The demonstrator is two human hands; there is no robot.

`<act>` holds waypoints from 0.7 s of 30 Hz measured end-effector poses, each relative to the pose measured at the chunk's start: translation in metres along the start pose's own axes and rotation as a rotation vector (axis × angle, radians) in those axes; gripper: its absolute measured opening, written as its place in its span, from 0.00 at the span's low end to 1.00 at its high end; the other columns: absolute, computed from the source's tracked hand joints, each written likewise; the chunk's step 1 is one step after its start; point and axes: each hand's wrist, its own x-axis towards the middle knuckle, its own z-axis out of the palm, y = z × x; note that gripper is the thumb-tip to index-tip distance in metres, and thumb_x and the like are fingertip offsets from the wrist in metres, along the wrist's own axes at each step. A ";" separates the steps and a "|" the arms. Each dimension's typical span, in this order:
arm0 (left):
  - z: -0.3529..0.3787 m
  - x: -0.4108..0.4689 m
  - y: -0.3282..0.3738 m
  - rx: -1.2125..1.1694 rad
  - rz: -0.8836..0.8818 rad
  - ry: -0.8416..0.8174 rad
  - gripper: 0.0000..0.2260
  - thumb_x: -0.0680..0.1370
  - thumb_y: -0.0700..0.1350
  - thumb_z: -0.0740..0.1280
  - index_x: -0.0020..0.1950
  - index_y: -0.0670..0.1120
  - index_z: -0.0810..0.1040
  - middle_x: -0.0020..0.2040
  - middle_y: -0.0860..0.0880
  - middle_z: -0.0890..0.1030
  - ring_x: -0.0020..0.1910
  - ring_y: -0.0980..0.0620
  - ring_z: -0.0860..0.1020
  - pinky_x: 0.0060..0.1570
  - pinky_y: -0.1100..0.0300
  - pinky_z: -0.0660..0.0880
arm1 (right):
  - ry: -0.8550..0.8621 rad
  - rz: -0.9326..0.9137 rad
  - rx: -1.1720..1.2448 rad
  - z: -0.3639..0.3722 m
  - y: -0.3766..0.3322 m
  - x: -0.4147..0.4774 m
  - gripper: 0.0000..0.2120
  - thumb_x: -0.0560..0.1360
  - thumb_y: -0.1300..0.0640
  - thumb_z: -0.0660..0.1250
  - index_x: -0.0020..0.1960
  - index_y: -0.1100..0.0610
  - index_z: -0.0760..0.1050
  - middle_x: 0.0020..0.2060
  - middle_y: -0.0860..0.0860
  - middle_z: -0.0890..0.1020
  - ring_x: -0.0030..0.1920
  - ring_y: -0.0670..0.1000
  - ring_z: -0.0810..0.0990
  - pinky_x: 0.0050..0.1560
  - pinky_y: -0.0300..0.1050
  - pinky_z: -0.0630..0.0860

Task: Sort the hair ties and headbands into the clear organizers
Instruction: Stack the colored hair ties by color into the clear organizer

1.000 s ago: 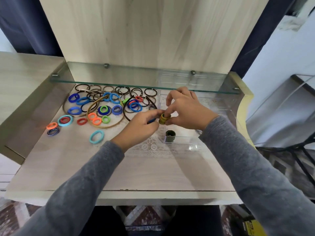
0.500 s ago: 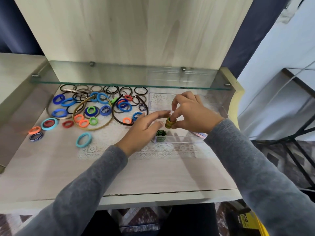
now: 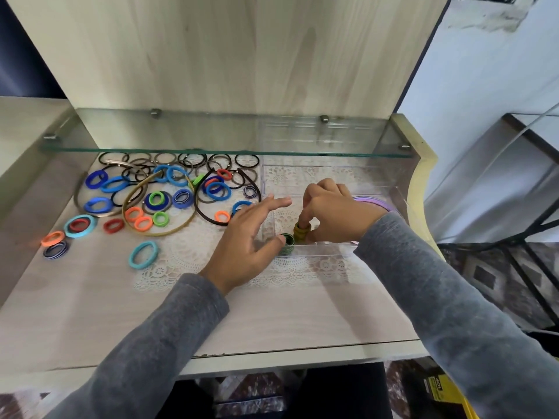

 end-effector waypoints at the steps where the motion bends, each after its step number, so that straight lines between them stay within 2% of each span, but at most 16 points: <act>1: 0.000 0.000 0.002 0.034 0.008 -0.010 0.25 0.74 0.53 0.64 0.73 0.57 0.70 0.69 0.64 0.72 0.72 0.62 0.66 0.71 0.41 0.63 | -0.021 0.005 -0.002 -0.001 -0.001 0.000 0.11 0.75 0.50 0.68 0.57 0.44 0.80 0.58 0.49 0.70 0.64 0.55 0.61 0.64 0.49 0.59; 3: 0.000 -0.001 0.005 0.110 0.049 -0.034 0.27 0.73 0.53 0.66 0.73 0.57 0.69 0.65 0.70 0.71 0.65 0.70 0.66 0.69 0.47 0.65 | -0.087 0.028 0.002 -0.004 -0.002 -0.002 0.18 0.75 0.60 0.63 0.61 0.44 0.77 0.60 0.50 0.69 0.65 0.56 0.61 0.65 0.49 0.59; 5: 0.001 -0.002 0.006 0.179 0.113 -0.058 0.29 0.72 0.53 0.68 0.73 0.55 0.69 0.64 0.70 0.69 0.63 0.74 0.63 0.66 0.53 0.64 | -0.141 0.049 0.001 -0.007 -0.004 -0.006 0.23 0.75 0.64 0.60 0.64 0.44 0.75 0.61 0.50 0.68 0.65 0.56 0.60 0.66 0.50 0.60; 8: 0.003 -0.002 0.004 0.232 0.156 -0.070 0.30 0.71 0.53 0.69 0.73 0.54 0.68 0.67 0.65 0.70 0.64 0.76 0.61 0.66 0.57 0.63 | -0.169 0.061 -0.001 -0.006 -0.008 -0.012 0.25 0.75 0.64 0.58 0.66 0.44 0.74 0.60 0.51 0.67 0.65 0.57 0.60 0.66 0.51 0.60; 17: 0.004 0.000 0.000 0.238 0.131 -0.068 0.28 0.73 0.51 0.73 0.71 0.53 0.69 0.66 0.65 0.70 0.63 0.78 0.60 0.67 0.59 0.62 | -0.191 0.045 -0.043 -0.002 -0.019 -0.023 0.26 0.74 0.65 0.58 0.67 0.44 0.72 0.61 0.51 0.66 0.66 0.57 0.59 0.68 0.52 0.60; 21: 0.005 0.001 -0.002 0.224 0.157 -0.067 0.22 0.72 0.50 0.73 0.64 0.54 0.71 0.68 0.64 0.72 0.66 0.72 0.65 0.67 0.58 0.62 | -0.193 0.046 -0.025 -0.003 -0.020 -0.023 0.25 0.74 0.65 0.59 0.66 0.45 0.73 0.62 0.51 0.66 0.66 0.57 0.59 0.68 0.51 0.59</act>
